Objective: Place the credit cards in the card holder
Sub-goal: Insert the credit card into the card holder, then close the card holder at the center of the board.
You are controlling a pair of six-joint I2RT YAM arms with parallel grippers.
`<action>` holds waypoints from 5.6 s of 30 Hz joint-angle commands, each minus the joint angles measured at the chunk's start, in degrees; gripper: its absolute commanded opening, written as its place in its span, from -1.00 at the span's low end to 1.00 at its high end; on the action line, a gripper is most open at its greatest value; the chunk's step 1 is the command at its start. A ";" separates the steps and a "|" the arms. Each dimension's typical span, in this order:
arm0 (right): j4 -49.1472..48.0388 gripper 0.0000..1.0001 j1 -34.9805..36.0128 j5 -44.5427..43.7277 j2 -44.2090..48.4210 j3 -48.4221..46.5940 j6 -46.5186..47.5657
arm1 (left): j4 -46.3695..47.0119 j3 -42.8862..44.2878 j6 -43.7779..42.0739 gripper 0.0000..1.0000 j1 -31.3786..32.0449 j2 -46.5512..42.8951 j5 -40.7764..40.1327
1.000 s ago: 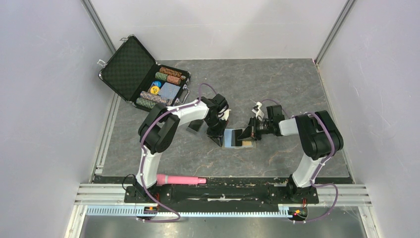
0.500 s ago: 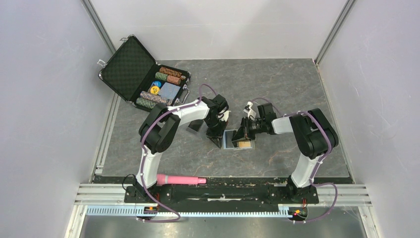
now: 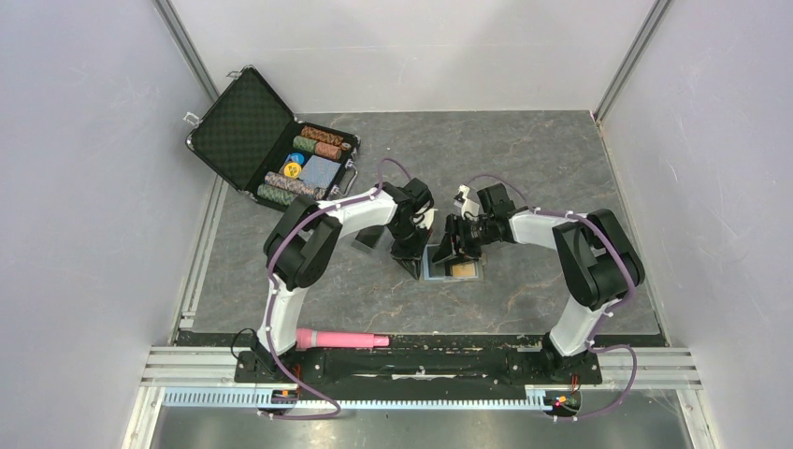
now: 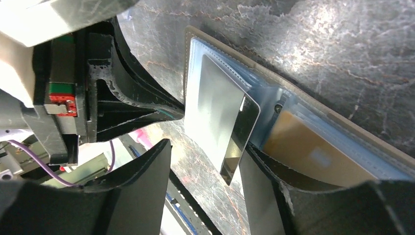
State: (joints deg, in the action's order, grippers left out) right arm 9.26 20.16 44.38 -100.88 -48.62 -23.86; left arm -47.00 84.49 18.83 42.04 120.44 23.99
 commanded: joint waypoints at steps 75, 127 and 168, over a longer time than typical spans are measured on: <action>6.06 -0.68 -4.46 -7.78 7.04 3.50 4.84 | 14.91 5.69 12.52 -0.90 -2.49 0.74 17.28; -8.82 -0.09 -2.33 3.35 13.32 15.22 -8.68 | -22.84 41.90 -20.92 -0.45 7.62 15.05 -9.36; -8.79 -0.23 -13.18 2.28 15.65 14.61 -9.03 | -13.29 23.69 -26.88 0.03 19.20 0.69 -19.57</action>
State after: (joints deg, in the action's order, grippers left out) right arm 1.91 7.53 46.52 -87.02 -33.41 -33.01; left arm -61.14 108.36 -7.14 61.30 125.19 1.54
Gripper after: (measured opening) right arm 0.384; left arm 0.473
